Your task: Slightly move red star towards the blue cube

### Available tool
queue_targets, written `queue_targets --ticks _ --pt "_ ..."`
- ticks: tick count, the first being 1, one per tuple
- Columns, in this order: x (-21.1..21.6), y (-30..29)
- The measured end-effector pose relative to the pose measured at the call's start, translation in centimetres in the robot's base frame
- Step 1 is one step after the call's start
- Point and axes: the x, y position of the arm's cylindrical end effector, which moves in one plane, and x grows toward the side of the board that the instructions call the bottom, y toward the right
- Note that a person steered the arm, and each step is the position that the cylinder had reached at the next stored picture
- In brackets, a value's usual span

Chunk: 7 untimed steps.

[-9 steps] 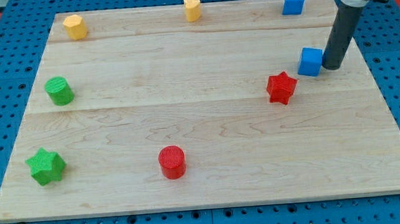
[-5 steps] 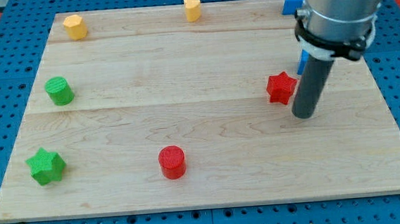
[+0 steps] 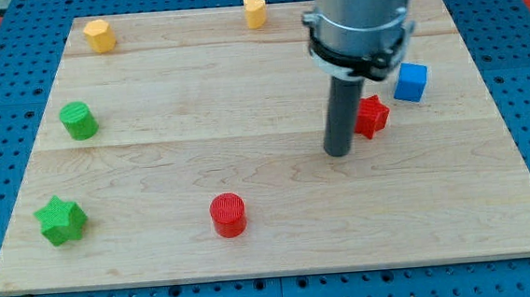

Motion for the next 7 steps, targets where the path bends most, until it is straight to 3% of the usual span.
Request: queue_targets --ticks 1,3,7 --pt "-1.2 -0.9" --pt "-1.2 4.4" --pt "-1.9 3.3"
